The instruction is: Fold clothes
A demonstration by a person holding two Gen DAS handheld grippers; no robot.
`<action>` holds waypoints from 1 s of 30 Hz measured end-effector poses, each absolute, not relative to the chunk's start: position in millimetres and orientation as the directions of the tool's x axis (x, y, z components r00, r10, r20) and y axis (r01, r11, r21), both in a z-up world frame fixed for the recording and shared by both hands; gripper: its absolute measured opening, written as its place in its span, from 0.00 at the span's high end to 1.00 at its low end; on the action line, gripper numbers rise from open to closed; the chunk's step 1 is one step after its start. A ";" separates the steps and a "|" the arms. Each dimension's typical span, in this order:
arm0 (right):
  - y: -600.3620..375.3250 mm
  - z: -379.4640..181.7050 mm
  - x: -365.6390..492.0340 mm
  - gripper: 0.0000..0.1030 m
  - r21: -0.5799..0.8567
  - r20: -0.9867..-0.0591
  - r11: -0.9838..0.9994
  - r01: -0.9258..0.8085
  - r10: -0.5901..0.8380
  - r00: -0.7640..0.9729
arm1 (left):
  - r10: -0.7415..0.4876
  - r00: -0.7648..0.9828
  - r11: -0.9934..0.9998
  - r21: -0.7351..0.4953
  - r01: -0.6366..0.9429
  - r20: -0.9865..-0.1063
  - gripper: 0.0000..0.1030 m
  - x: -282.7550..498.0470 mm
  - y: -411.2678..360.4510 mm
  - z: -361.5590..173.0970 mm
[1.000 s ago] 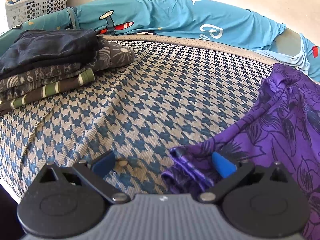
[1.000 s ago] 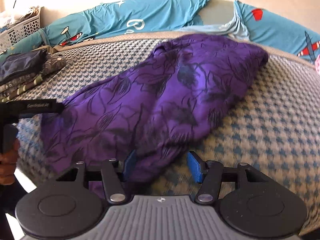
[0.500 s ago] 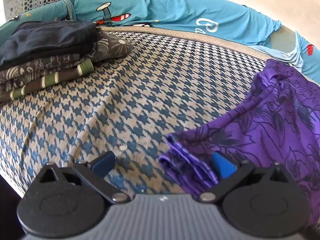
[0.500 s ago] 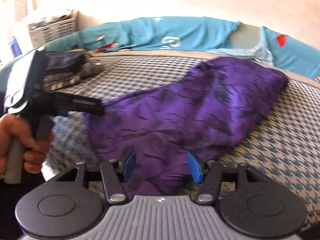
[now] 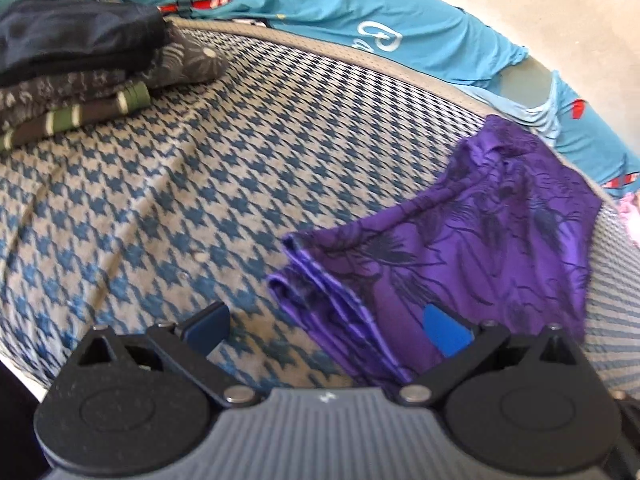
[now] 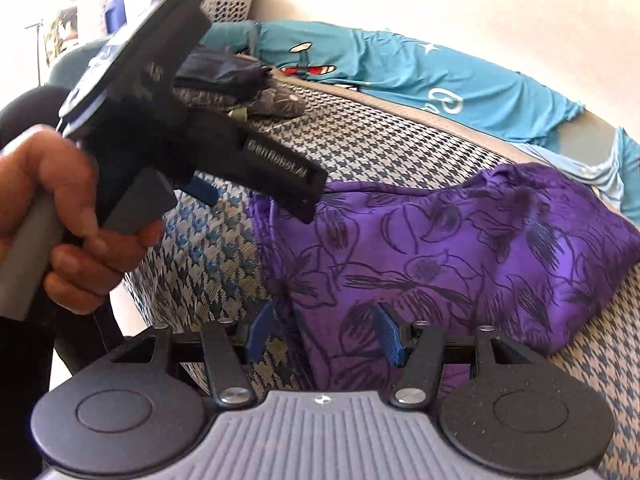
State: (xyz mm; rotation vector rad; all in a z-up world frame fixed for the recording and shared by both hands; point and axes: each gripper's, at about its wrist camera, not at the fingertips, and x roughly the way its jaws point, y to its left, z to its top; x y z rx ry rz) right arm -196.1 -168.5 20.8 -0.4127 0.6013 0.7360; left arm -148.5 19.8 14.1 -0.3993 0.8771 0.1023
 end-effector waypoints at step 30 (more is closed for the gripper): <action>-169.2 26.9 -178.7 0.85 -0.084 -0.587 0.744 -0.662 0.500 0.637 | -0.463 0.609 0.722 -0.673 -0.163 -0.644 0.00 -156.9 33.2 10.1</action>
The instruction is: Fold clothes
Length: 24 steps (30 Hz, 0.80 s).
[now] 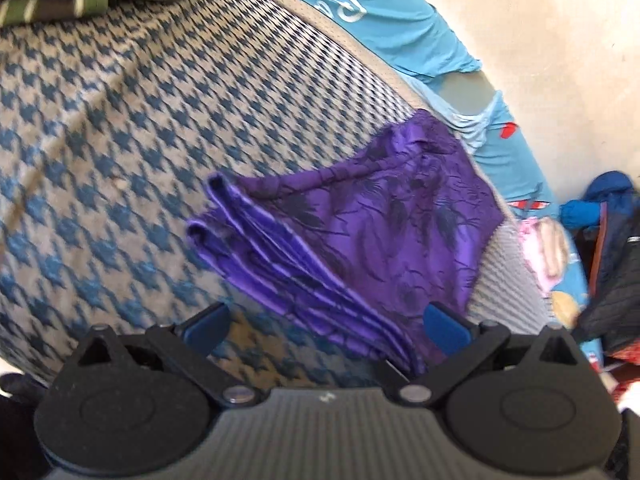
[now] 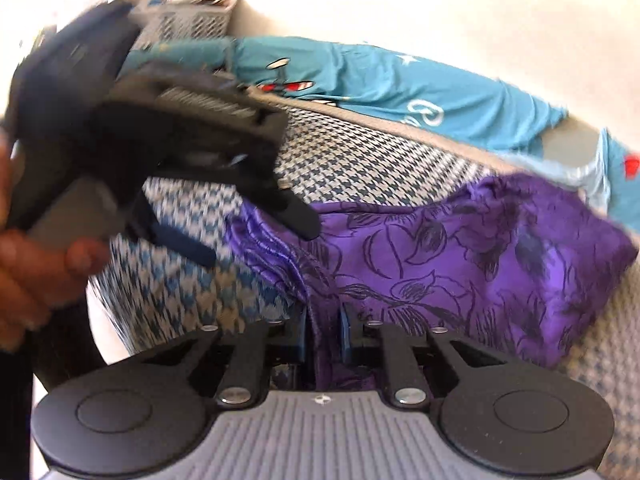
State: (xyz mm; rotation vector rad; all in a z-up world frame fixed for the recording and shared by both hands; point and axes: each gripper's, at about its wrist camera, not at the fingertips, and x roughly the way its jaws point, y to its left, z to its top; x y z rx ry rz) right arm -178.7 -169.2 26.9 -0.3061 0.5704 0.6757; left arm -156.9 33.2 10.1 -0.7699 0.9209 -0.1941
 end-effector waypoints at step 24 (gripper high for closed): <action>-181.5 34.7 -172.4 0.78 -0.009 -0.574 0.770 -0.638 0.518 0.634 | -0.470 0.634 0.673 -0.714 -0.192 -0.614 0.47 -107.7 8.6 -5.4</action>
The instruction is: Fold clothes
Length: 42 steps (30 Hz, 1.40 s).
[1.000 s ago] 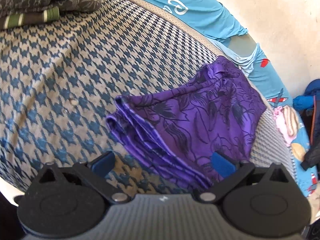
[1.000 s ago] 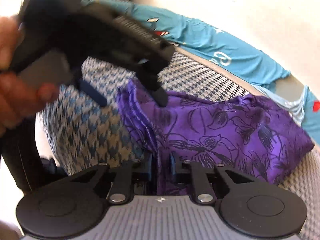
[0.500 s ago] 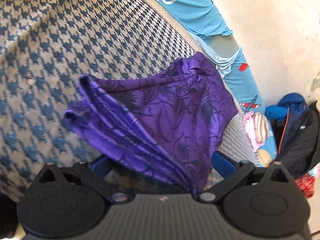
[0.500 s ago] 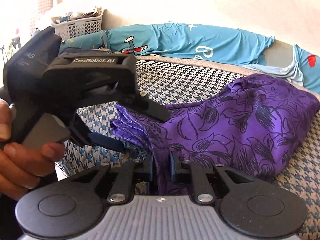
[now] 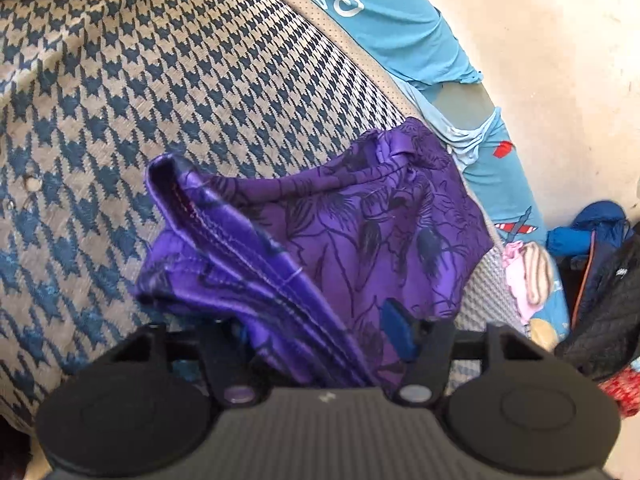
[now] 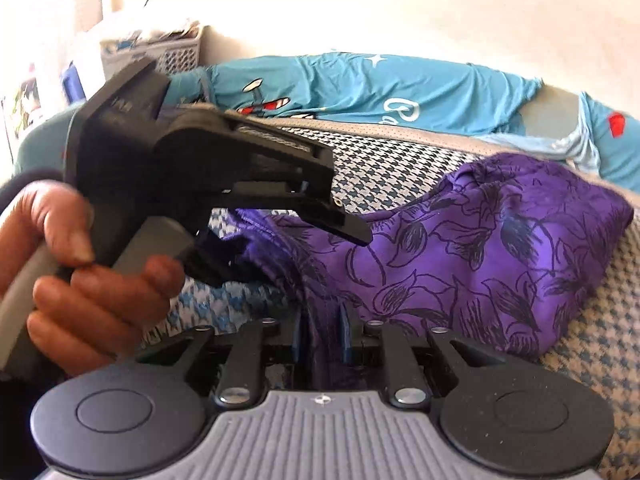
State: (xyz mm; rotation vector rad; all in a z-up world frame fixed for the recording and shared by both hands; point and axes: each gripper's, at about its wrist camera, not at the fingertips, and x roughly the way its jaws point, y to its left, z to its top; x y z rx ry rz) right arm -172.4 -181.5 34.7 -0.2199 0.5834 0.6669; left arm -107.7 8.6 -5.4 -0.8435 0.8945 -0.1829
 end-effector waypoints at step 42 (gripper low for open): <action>-144.0 22.3 -163.6 0.86 -0.196 -0.545 0.760 -0.620 0.441 0.713 | -0.371 0.691 0.726 -0.658 -0.201 -0.620 0.79 -100.2 23.3 6.8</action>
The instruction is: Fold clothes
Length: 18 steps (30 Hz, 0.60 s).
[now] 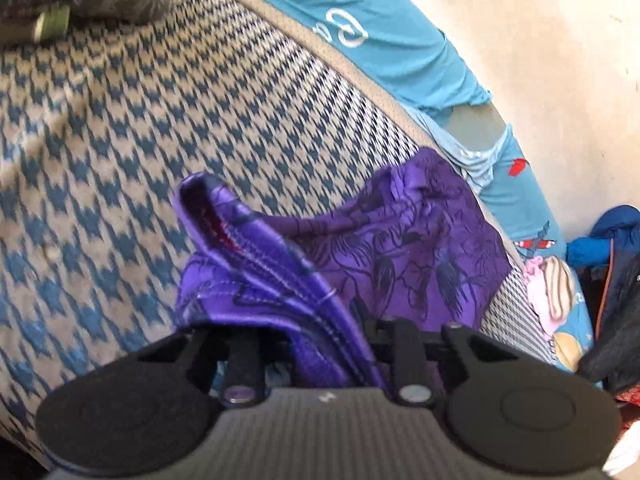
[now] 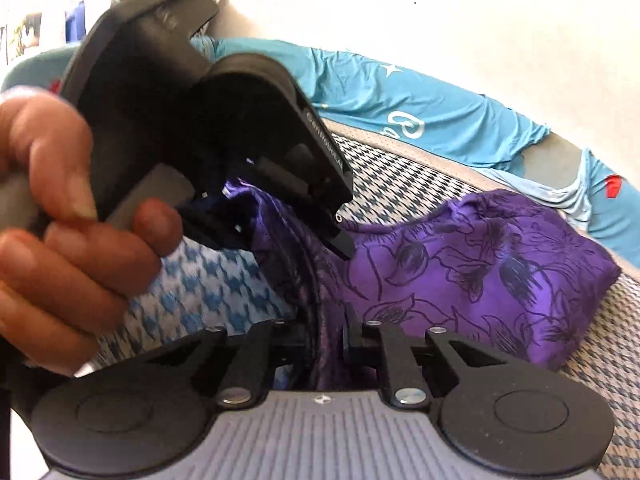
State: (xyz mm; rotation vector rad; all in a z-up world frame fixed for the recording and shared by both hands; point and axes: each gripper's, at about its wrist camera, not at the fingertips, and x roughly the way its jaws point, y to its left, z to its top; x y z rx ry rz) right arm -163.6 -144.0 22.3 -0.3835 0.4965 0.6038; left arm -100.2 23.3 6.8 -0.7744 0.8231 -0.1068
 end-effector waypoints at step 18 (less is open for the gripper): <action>-70.7 59.4 -128.7 0.86 0.010 -0.503 0.707 -0.707 0.615 0.608 | -0.213 0.732 0.805 -0.541 -0.244 -0.647 0.79 -87.8 123.4 59.5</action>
